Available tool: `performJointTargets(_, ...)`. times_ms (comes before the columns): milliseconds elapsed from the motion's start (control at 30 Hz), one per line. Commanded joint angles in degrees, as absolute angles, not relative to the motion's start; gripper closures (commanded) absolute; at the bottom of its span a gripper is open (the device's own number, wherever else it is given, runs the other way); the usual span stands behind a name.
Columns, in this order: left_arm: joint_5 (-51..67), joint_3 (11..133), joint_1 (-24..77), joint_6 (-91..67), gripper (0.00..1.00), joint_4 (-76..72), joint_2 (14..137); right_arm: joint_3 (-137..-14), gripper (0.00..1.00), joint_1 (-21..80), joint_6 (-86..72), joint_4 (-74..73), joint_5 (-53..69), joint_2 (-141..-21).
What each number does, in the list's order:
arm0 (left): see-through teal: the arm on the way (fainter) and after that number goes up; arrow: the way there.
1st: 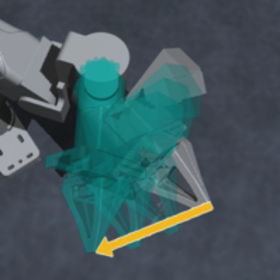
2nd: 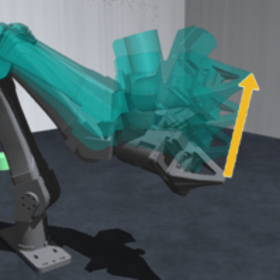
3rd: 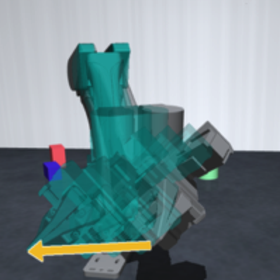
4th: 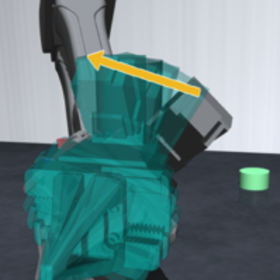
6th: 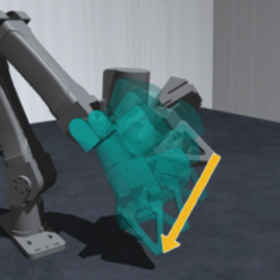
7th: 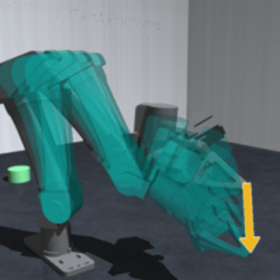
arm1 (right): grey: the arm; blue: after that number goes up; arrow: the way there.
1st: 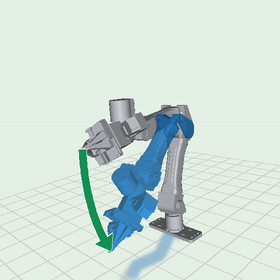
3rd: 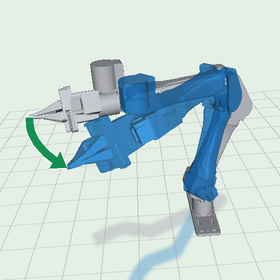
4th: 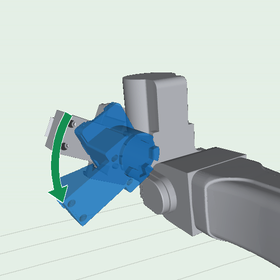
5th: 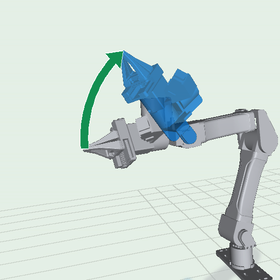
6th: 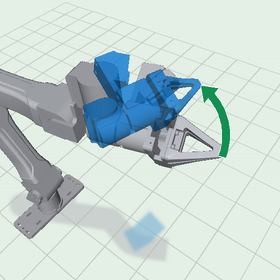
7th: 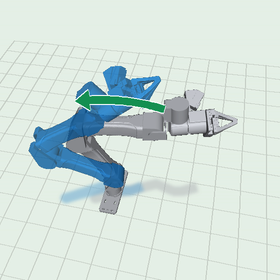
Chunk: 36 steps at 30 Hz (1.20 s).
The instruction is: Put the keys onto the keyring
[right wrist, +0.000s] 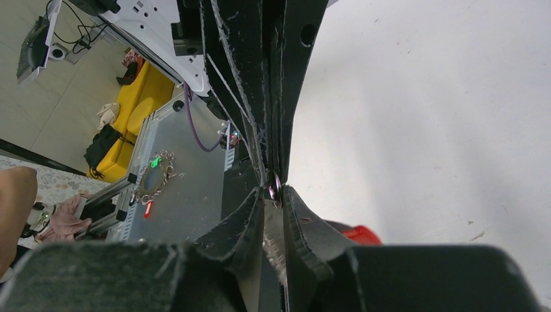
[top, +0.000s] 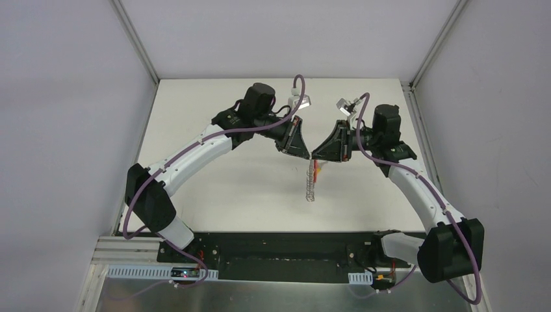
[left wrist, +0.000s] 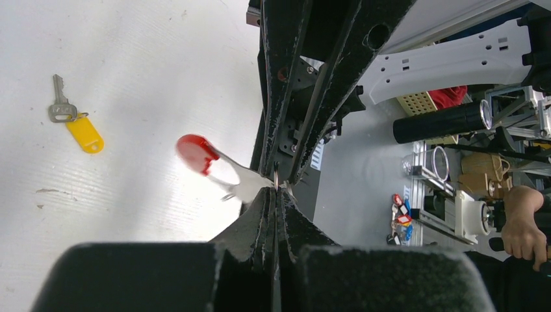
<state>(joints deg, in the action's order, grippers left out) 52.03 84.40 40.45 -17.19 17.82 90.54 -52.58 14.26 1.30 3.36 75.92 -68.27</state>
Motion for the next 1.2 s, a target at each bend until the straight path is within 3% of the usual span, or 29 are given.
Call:
performJointTargets(0, 53.57, 84.74, 40.39, -17.93, 1.00, 14.93, 90.40, -51.48, 0.81, 14.88, 0.97, 7.30, 77.64, -66.88)
performJointTargets(167, 53.68, 84.34, 40.35, -17.93, 1.00, 14.68, 90.21, -51.49, 0.85, 14.91, 0.75, 7.55, 77.52, -67.14)
performJointTargets(333, 53.37, 83.87, 40.28, -17.36, 1.00, 14.28, 90.09, -52.12, 1.00, 14.99, 0.19, 7.67, 76.86, -67.16)
performJointTargets(433, 52.38, 83.68, 39.93, -15.11, 1.00, 15.30, 89.77, -54.10, 1.00, 15.02, 2.47, 4.32, 75.56, -67.06)
performJointTargets(600, 48.14, 86.98, 39.51, -4.41, 0.80, 23.12, 88.51, -63.96, 1.00, 17.16, 22.14, -20.89, 68.74, -68.90)
performJointTargets(733, 44.21, 91.34, 39.51, 6.16, 0.72, 31.23, 87.54, -70.29, 1.00, 20.57, 32.24, -33.88, 62.00, -70.89)
performJointTargets(1167, 50.54, 87.87, 39.89, 14.84, 0.61, 29.94, 86.20, -72.42, 1.00, 26.32, 36.04, -37.88, 56.53, -71.76)
